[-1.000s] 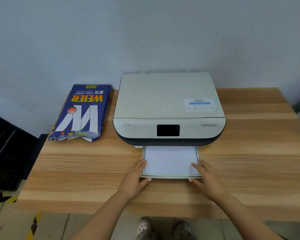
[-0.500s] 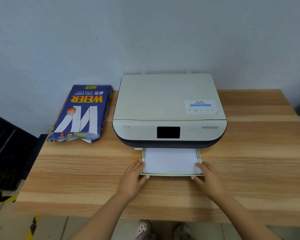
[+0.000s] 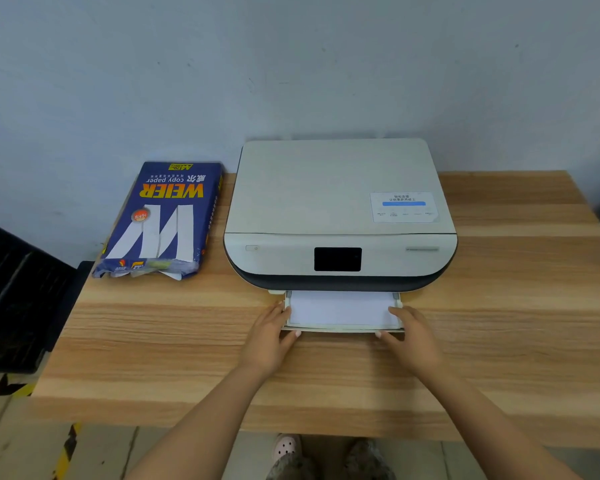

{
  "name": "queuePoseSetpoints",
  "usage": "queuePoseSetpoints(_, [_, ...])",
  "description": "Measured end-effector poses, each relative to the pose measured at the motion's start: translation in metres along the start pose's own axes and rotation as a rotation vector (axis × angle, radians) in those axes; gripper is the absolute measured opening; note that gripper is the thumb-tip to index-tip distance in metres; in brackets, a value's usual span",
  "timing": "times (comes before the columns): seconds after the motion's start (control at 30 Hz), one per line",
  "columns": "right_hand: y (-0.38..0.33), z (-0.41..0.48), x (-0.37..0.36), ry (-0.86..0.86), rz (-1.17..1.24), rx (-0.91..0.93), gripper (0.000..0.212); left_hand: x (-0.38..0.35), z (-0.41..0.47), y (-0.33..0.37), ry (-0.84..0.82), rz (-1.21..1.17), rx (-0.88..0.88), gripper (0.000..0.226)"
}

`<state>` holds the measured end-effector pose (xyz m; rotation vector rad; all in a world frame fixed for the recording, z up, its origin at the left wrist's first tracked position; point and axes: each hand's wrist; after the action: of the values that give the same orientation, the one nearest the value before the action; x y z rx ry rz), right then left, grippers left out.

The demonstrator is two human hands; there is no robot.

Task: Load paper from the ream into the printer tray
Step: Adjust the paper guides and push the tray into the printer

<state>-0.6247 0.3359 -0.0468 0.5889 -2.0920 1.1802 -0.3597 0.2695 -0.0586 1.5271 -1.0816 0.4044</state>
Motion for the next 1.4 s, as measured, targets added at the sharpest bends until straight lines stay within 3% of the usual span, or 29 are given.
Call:
queuePoseSetpoints(0.2, [-0.009,-0.034,-0.008,0.194,0.023,0.082,0.041,-0.008,-0.029,0.009,0.169,-0.044,-0.102,0.047])
queuePoseSetpoints(0.3, [-0.011,-0.050,-0.020,0.156,-0.013,0.171,0.040,-0.018,-0.048,0.013,0.133,-0.008,-0.164,0.050])
queuePoseSetpoints(0.57, [-0.013,-0.054,-0.036,-0.034,-0.276,0.178,0.063,-0.029,-0.056,0.014,-0.034,0.211,-0.140,0.066])
queuePoseSetpoints(0.77, [-0.026,-0.038,-0.029,-0.008,-0.313,0.157,0.063,-0.025,-0.036,0.018,-0.034,0.238,-0.119,0.068])
queuePoseSetpoints(1.0, [-0.040,-0.051,-0.037,0.071,0.141,0.009,0.063,-0.030,-0.043,0.037,0.045,0.104,0.016,0.072])
queuePoseSetpoints(1.23, [-0.051,-0.023,-0.042,-0.040,0.342,-0.210,0.053,-0.032,-0.025,0.044,-0.046,-0.105,0.118,0.080])
queuePoseSetpoints(1.4, [-0.057,-0.003,-0.041,-0.064,0.424,-0.297,0.032,-0.029,-0.010,0.052,-0.014,-0.171,0.105,0.080])
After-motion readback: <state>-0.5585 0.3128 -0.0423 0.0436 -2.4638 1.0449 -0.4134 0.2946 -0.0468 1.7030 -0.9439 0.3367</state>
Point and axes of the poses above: each hand's wrist, its own z-axis towards the middle knuckle, its own x-axis out of the back of the hand, y = z × x
